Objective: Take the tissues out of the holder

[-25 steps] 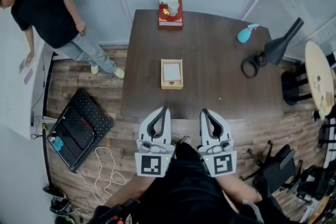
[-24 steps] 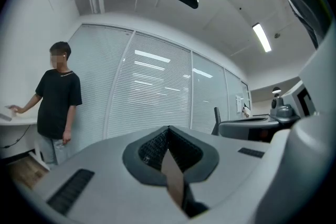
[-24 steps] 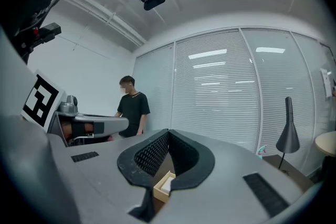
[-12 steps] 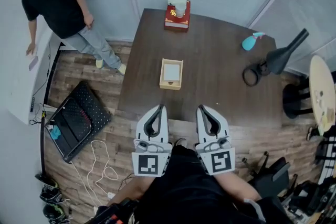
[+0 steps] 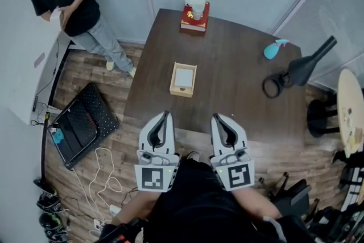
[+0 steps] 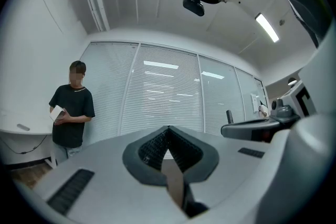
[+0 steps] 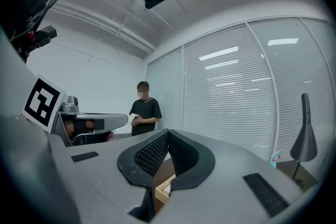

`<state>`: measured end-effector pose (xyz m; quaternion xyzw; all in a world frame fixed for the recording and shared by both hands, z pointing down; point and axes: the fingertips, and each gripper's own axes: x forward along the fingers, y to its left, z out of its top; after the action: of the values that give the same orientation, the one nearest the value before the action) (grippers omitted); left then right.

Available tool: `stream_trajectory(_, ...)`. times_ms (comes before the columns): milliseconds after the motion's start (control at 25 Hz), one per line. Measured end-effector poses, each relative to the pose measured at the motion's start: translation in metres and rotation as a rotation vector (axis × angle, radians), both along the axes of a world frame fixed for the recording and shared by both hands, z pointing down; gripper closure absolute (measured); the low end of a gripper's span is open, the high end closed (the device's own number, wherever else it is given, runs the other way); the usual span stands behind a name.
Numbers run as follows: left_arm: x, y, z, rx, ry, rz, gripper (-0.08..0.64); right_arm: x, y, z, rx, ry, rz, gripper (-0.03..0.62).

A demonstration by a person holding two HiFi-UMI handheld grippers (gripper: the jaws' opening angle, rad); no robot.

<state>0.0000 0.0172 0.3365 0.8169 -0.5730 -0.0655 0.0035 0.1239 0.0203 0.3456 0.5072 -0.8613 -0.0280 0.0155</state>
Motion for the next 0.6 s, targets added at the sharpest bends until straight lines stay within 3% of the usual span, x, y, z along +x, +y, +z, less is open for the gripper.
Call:
stream_trajectory(280, -0.011, -0.013, 0.008, -0.017, -0.015, -0.027, 0.561, 0.000, -0.008, 0.003, -0.041, -0.047, 0.014, 0.583)
stream_trajectory(600, -0.028, -0.062, 0.013, -0.027, 0.004, 0.018, 0.561, -0.017, -0.053, -0.005, -0.037, -0.036, 0.069, 0.583)
